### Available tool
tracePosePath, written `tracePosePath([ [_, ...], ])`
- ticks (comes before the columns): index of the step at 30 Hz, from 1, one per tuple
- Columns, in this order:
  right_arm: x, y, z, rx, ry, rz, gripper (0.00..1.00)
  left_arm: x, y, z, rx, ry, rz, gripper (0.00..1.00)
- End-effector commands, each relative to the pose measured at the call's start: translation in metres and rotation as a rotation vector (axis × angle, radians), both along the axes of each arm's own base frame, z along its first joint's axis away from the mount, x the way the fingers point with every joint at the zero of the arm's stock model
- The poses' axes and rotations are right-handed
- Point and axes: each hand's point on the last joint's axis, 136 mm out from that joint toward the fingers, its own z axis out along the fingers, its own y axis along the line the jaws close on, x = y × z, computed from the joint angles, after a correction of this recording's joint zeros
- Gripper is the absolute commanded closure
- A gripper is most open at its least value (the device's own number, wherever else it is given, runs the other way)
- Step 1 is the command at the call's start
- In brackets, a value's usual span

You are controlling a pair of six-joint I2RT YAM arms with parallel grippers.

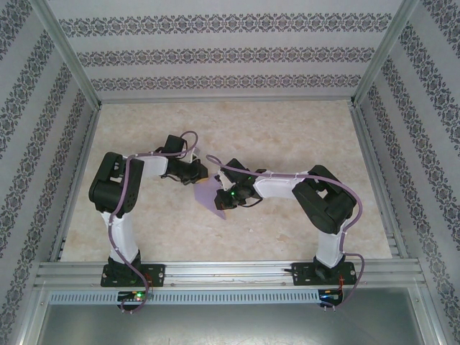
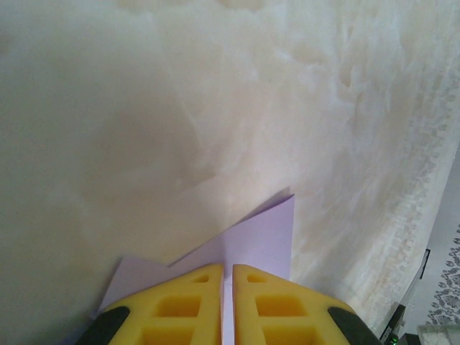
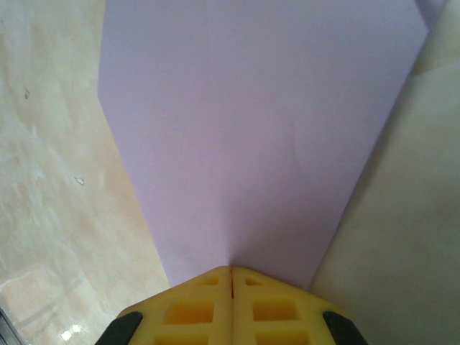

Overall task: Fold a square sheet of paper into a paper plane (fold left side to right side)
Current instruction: Fourth fold the wing at the center of the table.

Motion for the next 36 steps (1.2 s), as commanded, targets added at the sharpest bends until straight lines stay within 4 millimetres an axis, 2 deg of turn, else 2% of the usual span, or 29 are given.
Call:
tracePosePath([
  [1, -0.060, -0.077, -0.070, -0.350, 0.225, -0.015, 1.00, 0.038, 0.038, -0.021, 0.137, -0.089, 0.081, 0.88],
  [9, -0.062, -0.079, -0.069, -0.344, 0.229, -0.029, 1.00, 0.050, 0.047, -0.025, 0.134, -0.081, 0.106, 0.88],
  [15, -0.061, -0.080, -0.068, -0.346, 0.223, -0.027, 1.00, 0.064, 0.053, -0.013, 0.128, -0.105, 0.106, 0.88],
  [18, -0.061, -0.084, -0.068, -0.357, 0.219, -0.029, 1.00, 0.070, 0.052, -0.002, 0.118, -0.124, 0.106, 0.88],
  [22, -0.056, -0.080, -0.065, -0.319, 0.224, -0.061, 1.00, 0.070, 0.053, 0.029, 0.112, -0.168, 0.087, 0.88],
  [25, -0.053, -0.080, -0.062, -0.321, 0.212, -0.067, 1.00, 0.058, 0.054, 0.051, 0.113, -0.199, 0.073, 0.88],
  [28, -0.053, -0.081, -0.061, -0.322, 0.210, -0.072, 1.00, 0.039, 0.048, 0.069, 0.045, -0.227, 0.072, 0.88],
  [32, -0.055, -0.085, -0.064, -0.330, 0.211, -0.078, 1.00, 0.009, 0.027, 0.078, -0.094, -0.221, 0.051, 0.89],
  [36, -0.055, -0.086, -0.064, -0.331, 0.207, -0.087, 1.00, -0.017, 0.004, 0.072, -0.172, -0.184, 0.007, 0.90],
])
